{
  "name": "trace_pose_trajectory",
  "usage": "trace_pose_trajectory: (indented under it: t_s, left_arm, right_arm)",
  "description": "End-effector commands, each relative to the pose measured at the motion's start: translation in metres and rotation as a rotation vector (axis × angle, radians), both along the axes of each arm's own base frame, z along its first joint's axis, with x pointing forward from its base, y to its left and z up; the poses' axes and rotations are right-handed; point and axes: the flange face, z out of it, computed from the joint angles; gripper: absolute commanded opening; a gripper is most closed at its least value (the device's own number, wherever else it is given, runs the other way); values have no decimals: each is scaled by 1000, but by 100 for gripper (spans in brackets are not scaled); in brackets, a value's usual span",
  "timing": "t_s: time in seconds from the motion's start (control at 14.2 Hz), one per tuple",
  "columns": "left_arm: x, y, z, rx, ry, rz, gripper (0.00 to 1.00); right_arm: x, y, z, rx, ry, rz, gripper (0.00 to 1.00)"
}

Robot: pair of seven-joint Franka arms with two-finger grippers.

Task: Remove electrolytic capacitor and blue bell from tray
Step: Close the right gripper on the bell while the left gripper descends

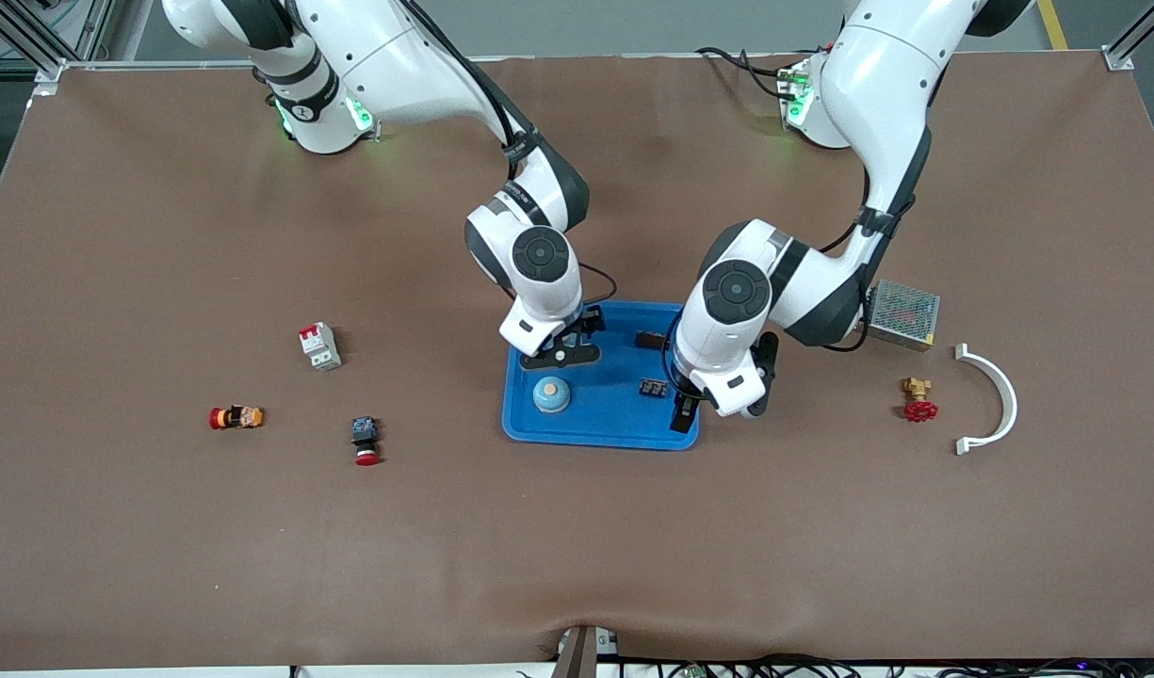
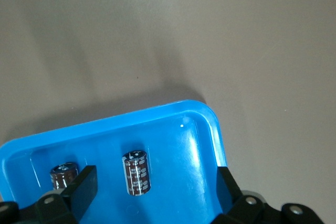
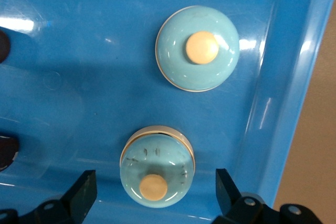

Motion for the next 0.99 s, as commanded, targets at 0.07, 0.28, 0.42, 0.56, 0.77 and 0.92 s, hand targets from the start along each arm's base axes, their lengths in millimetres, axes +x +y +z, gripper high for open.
trace_pose_trajectory:
  t_s: [0.07,0.28,0.42,0.56,0.77,0.92]
  left_arm:
    - [8,-17,-7,13,-27,20,100]
    - [9,-17,-9,12,-27,25,100]
    - [10,-18,-8,0,-40,36,100]
    - [12,-20,-9,-13,-53,39,100]
    - [15,-23,-23,-10,-44,37,100]
    - [10,-28,-34,-1,-32,24,100]
  right_arm:
    - [-4,4,-7,-12,-12,7,100]
    - [-6,6,-15,-13,-13,11,100]
    - [-7,7,-17,-13,-15,12,100]
    - [-7,7,-19,-14,-14,12,100]
    - [-7,7,-20,-13,-17,11,100]
    - [-7,8,-23,-9,-21,11,100]
